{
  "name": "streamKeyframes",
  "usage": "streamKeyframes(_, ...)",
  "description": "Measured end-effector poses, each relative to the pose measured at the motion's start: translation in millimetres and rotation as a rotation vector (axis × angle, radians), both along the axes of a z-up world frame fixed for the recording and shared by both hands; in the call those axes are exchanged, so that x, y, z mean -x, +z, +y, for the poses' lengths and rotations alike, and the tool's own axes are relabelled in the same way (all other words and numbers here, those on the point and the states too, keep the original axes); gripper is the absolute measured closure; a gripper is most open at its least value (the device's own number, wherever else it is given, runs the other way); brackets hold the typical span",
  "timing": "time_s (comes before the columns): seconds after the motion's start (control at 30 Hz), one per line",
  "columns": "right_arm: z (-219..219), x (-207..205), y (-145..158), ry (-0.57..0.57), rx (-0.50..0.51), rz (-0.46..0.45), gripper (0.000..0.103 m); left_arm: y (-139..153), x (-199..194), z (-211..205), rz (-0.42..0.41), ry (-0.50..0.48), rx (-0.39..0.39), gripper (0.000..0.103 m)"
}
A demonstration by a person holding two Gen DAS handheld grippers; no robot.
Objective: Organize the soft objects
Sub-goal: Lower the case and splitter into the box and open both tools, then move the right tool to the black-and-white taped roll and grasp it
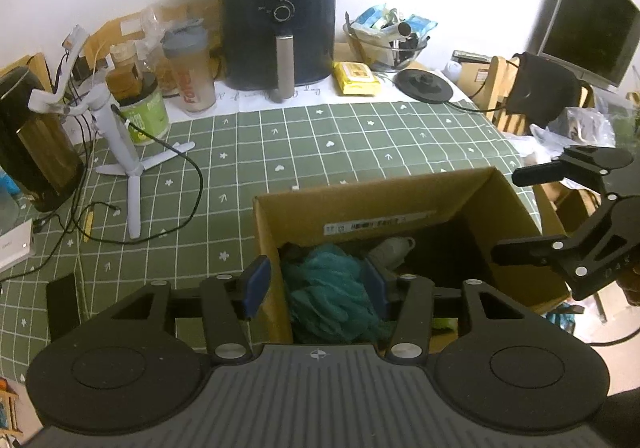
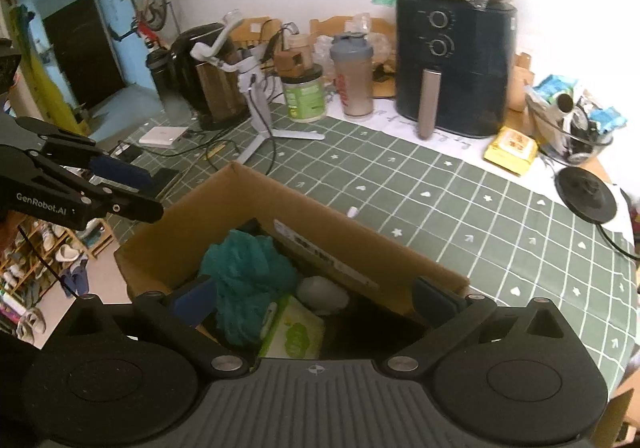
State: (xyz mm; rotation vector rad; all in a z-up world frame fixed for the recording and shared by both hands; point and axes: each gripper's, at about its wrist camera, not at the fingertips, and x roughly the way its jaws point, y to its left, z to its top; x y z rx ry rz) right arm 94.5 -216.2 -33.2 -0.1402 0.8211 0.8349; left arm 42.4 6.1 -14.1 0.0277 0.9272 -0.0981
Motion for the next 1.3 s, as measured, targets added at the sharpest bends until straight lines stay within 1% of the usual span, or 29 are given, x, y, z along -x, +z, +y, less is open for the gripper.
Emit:
streamKeyframes(0.03,-1.6,-0.9,-0.1,-0.013,0.001,0.0,0.0,0.2,-1.1,0.1,-0.003,-0.002,-0.005,0.039)
streamKeyframes(0.1,-3.3,-3.5,-0.7,-0.026,0.004,0.007,0.0,1.0,-3.2,-0.6,-0.013,-0.005,-0.018,0.034)
streamKeyframes(0.3,-10.3,-11.0,-1.3,-0.095,0.007,0.006,0.0,-1.3,-12.2,0.1,-0.003,-0.031,-0.021,0.034)
streamKeyframes(0.53,-15.9,-20.8,-5.8,-0.207,0.067,0.01,0.0,-2.5,-24.2,3.0,-0.009,-0.058,-0.02,0.032)
streamKeyframes(0.63,-20.2,-24.3,-5.0,-0.238,0.051,-0.007,0.0,-3.3,-29.3,5.2,-0.015,-0.063,-0.015,0.031)
streamKeyframes(0.77,-22.1,-30.0,-4.4,-0.253,0.05,-0.026,0.0,-4.1,-37.5,10.2,-0.023,-0.061,-0.01,0.031)
streamKeyframes(1.07,-21.1,-57.2,-2.0,-0.258,0.084,0.004,0.0,-5.4,-52.5,22.5,-0.031,-0.067,0.004,0.031)
streamKeyframes(1.13,-20.6,-67.0,-1.2,-0.255,0.094,0.022,0.0,-5.5,-54.8,25.9,-0.032,-0.065,0.011,0.031)
streamKeyframes(1.3,-20.8,-98.6,-5.3,-0.214,0.095,0.125,0.0,-5.1,-56.4,34.6,-0.037,-0.057,0.033,0.031)
